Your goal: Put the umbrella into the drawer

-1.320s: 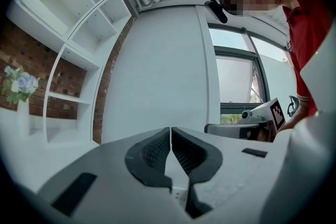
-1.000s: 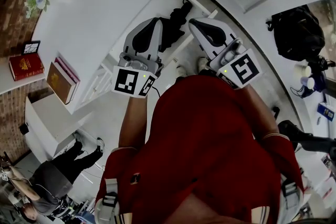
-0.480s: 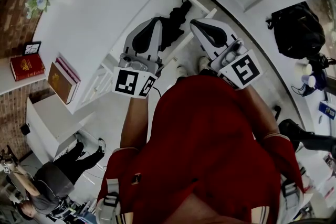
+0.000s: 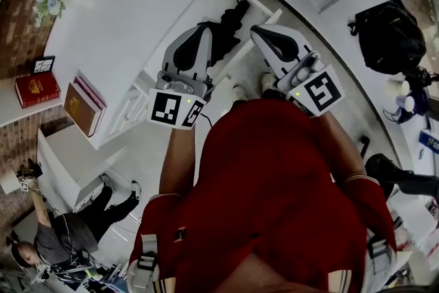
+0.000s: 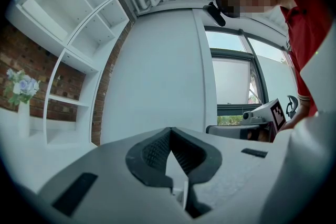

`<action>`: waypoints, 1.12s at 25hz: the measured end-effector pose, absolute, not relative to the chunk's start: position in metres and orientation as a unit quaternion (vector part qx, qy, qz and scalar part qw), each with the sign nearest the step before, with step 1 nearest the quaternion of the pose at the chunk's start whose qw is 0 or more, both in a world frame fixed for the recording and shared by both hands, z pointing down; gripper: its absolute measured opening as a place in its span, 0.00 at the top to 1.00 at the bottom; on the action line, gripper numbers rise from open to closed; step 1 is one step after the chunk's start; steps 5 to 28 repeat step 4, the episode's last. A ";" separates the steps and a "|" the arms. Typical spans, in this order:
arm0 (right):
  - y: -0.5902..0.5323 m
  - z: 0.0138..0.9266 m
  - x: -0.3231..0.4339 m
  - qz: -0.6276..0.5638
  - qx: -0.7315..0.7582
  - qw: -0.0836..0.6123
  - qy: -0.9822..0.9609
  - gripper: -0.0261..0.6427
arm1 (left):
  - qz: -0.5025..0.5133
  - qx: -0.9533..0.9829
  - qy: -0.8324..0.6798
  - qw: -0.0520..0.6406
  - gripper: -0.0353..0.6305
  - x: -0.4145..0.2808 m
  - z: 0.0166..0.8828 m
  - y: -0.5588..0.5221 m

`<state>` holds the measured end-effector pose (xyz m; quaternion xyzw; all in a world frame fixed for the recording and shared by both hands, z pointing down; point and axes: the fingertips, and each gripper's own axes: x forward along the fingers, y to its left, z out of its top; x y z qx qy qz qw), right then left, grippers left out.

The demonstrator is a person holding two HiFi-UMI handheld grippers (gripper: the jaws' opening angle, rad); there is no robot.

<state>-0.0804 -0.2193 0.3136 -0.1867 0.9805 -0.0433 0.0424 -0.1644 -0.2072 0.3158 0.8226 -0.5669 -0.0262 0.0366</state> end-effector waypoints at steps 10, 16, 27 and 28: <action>-0.222 0.315 -0.079 -0.040 -0.188 0.043 0.980 0.96 | -0.026 0.822 -0.568 0.039 0.94 -0.166 0.318 -0.209; -0.222 0.315 -0.079 -0.040 -0.188 0.043 0.980 0.96 | -0.026 0.822 -0.568 0.039 0.94 -0.166 0.318 -0.209; -0.222 0.315 -0.079 -0.040 -0.188 0.043 0.980 0.96 | -0.026 0.822 -0.568 0.039 0.94 -0.166 0.318 -0.209; -0.222 0.315 -0.079 -0.040 -0.188 0.043 0.980 0.96 | -0.026 0.822 -0.568 0.039 0.94 -0.166 0.318 -0.209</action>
